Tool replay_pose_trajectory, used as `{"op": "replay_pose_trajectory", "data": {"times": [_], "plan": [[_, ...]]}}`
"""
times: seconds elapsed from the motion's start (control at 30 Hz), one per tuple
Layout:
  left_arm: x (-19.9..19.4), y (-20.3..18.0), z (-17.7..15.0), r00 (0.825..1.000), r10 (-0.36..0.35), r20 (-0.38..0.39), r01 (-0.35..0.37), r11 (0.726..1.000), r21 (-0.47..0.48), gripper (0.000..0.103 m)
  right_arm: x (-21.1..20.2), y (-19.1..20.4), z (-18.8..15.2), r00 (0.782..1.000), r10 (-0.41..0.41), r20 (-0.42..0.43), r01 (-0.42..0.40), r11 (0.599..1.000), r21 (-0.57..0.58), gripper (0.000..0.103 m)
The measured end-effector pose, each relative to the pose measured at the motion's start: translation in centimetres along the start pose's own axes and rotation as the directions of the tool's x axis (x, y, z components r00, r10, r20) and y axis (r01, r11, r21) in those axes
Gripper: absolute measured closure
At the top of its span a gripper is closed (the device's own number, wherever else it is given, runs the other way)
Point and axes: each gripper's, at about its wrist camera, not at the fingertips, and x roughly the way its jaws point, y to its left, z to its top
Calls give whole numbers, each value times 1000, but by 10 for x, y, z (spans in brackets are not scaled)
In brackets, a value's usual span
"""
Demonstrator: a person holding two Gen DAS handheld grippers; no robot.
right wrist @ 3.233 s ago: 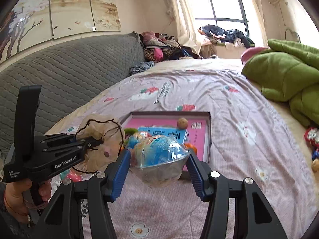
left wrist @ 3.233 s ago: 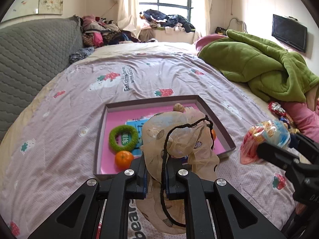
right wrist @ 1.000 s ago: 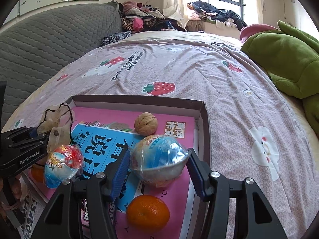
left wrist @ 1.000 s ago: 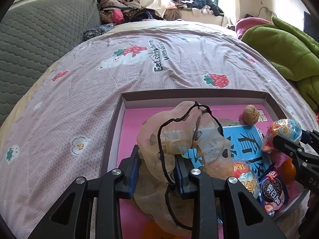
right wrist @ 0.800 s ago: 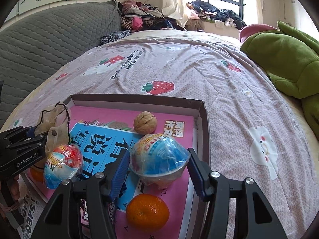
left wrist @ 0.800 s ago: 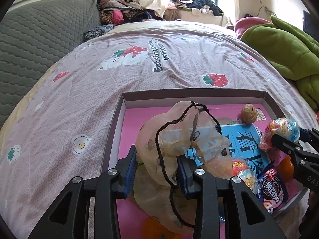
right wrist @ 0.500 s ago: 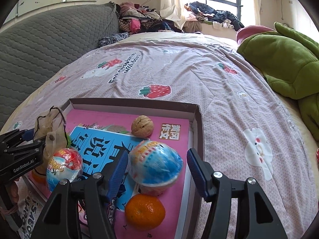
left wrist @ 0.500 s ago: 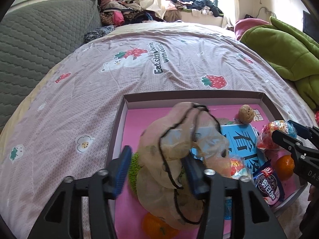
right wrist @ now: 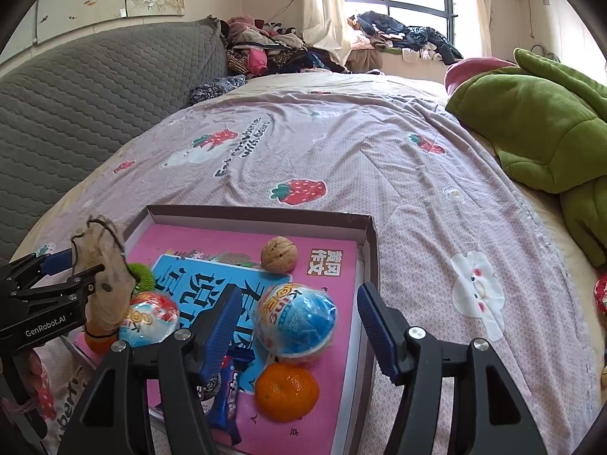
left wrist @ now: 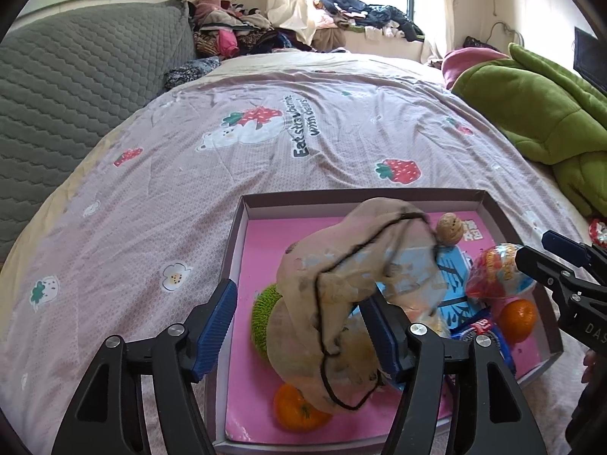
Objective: Organize objects
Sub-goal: 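Lower and release the Kinder egg with the right tool while the left tool releases the scrunchie, then withdraw both open tools up and away from the grey box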
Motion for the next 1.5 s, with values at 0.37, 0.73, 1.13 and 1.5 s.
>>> {"op": "replay_pose_trajectory", "data": {"times": [0.37,0.73,1.13,1.5], "plan": [[-35,-2,4,999,-9,51,8,1000,6,31,-34,5,6,998,9,60,-9,1000,-4,39],[-77,-6,4,995,-12,101,11,1000,15,29,-75,11,12,992,31,122,-30,1000,-9,38],[-117,-6,-5,990,-21,140,20,1000,11,27,-118,11,12,982,24,186,-23,1000,-8,31],[-151,-2,-18,985,-27,173,25,1000,13,27,-159,15,1,972,22,233,-19,1000,-16,31]]}}
